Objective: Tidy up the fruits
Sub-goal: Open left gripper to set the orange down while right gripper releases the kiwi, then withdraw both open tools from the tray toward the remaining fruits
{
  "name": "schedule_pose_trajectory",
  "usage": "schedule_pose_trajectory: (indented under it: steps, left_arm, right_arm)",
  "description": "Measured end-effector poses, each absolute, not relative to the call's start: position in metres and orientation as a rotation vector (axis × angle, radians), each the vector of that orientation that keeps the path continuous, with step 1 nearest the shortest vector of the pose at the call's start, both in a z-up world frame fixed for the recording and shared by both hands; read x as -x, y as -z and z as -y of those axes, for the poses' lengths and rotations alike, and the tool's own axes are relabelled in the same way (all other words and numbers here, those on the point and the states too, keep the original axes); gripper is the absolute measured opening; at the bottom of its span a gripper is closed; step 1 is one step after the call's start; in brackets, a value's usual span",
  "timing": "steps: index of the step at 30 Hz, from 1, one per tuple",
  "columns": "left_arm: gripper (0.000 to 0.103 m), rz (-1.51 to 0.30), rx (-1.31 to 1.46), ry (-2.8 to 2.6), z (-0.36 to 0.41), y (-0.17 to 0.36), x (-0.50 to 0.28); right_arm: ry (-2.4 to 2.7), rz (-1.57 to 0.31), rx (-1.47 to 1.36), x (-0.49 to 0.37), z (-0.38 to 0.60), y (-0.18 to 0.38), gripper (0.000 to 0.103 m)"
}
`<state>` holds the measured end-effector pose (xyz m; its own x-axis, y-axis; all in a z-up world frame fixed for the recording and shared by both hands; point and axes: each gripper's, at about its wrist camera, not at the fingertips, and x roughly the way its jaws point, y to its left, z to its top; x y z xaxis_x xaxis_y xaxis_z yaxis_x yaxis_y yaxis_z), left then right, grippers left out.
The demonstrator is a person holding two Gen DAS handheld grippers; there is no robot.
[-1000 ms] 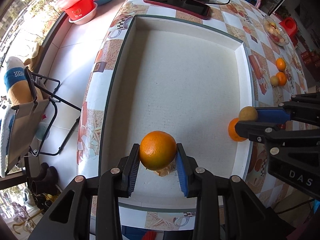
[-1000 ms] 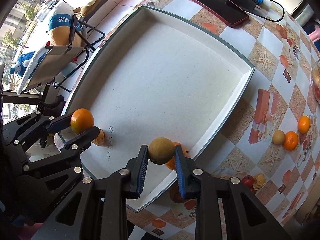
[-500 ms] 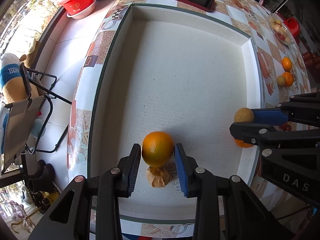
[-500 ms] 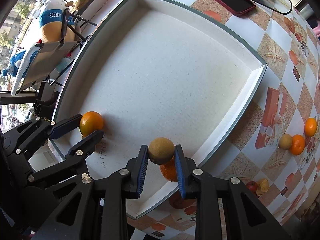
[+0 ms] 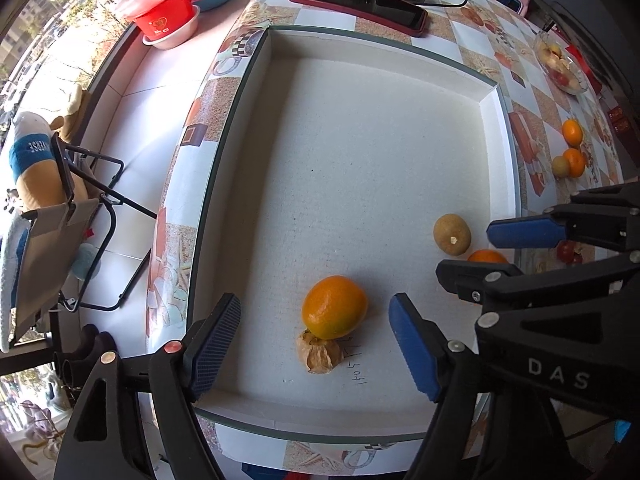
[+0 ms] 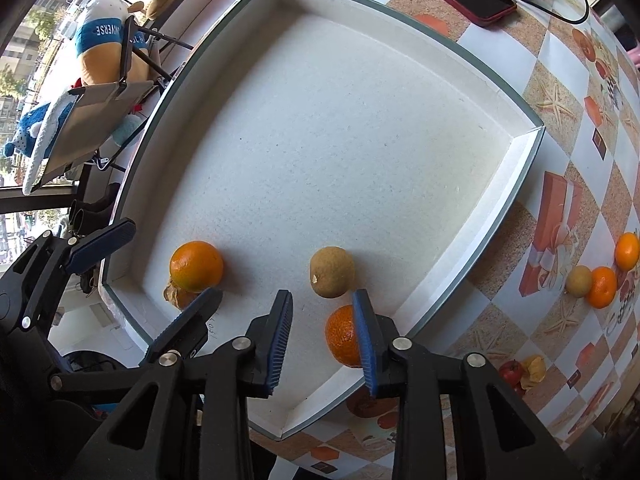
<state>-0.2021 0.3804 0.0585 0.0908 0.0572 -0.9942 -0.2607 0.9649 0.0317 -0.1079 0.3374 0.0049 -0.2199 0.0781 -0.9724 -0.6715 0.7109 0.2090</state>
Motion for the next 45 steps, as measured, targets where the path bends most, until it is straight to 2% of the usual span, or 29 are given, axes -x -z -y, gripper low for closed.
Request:
schedule_pose_trajectory:
  steps: [1, 2, 9, 10, 11, 12, 29, 45]
  left_arm:
    - [0.080, -1.463, 0.172, -0.233, -0.380, -0.058, 0.203]
    - [0.081, -1.464, 0.179, -0.230, -0.380, -0.058, 0.205]
    - [0.081, -1.464, 0.180, -0.235, -0.378, -0.060, 0.206]
    - [0.081, -1.463, 0.182, -0.235, -0.379, -0.060, 0.205]
    - [0.081, -1.463, 0.182, -0.237, -0.379, -0.060, 0.205]
    - [0.081, -1.463, 0.181, -0.238, -0.378, -0.060, 0.205]
    - [0.081, -1.457, 0.088, -0.160, -0.336, -0.072, 0.181]
    - [0.081, -1.467, 0.022, -0.102, -0.297, -0.075, 0.177]
  right_arm:
    - [-0.731, -1.654, 0.486, 0.107, -0.335, -0.005, 0.067]
    - [-0.728, -1.650, 0.482, 0.106, -0.334, -0.006, 0.074]
    - [-0.700, -1.621, 0.475, 0.101, -0.329, -0.011, 0.075]
    - [-0.689, -1.611, 0.477, 0.100, -0.327, -0.012, 0.080]
    - [-0.674, -1.599, 0.482, 0.099, -0.325, -0.014, 0.098]
    - [-0.655, -1.580, 0.491, 0.097, -0.324, -0.015, 0.103]
    - [-0.456, -1.580, 0.371, 0.059, -0.249, -0.023, 0.103]
    - [-0.319, -1.623, 0.239, 0.058, -0.150, -0.024, 0.103]
